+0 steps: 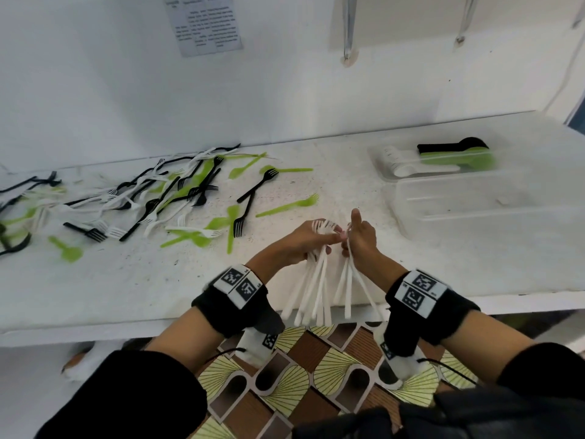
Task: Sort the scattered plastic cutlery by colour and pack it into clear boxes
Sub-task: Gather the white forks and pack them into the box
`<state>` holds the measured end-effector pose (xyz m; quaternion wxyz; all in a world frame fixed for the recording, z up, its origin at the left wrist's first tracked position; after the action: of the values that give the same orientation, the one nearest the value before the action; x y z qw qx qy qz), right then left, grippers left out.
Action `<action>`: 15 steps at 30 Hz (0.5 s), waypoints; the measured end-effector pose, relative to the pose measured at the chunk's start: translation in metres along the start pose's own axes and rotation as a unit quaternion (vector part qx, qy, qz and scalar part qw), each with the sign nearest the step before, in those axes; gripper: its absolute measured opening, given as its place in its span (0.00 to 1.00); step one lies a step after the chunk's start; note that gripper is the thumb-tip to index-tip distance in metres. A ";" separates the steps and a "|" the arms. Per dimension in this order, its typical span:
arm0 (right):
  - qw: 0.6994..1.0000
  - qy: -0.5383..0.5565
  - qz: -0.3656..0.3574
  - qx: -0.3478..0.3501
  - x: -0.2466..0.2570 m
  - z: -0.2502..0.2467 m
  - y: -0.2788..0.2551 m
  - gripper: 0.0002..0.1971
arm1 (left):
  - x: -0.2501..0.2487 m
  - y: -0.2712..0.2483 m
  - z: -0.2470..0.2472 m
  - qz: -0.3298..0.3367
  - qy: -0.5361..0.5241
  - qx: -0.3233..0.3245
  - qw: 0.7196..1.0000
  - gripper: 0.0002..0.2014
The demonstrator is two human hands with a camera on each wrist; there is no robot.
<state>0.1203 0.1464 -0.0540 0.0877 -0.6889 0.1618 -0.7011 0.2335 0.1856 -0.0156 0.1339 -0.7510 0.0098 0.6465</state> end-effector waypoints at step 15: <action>1.000 -0.003 0.009 0.025 -0.002 0.003 0.007 0.20 | 0.010 0.005 -0.003 -0.098 -0.087 -0.077 0.988 0.06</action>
<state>0.1222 0.1405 -0.0577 0.1121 -0.6868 0.1501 -0.7023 0.2374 0.1819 -0.0259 0.1387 -0.6974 -0.1258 0.6918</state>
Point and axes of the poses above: each hand's wrist, its own y-axis towards the middle knuckle, its own z-axis out of the palm, x = y × z, the point moved 2 cm from there along y, towards the middle knuckle, and after that the axes turned 4 degrees about z, right-handed, at the moved point
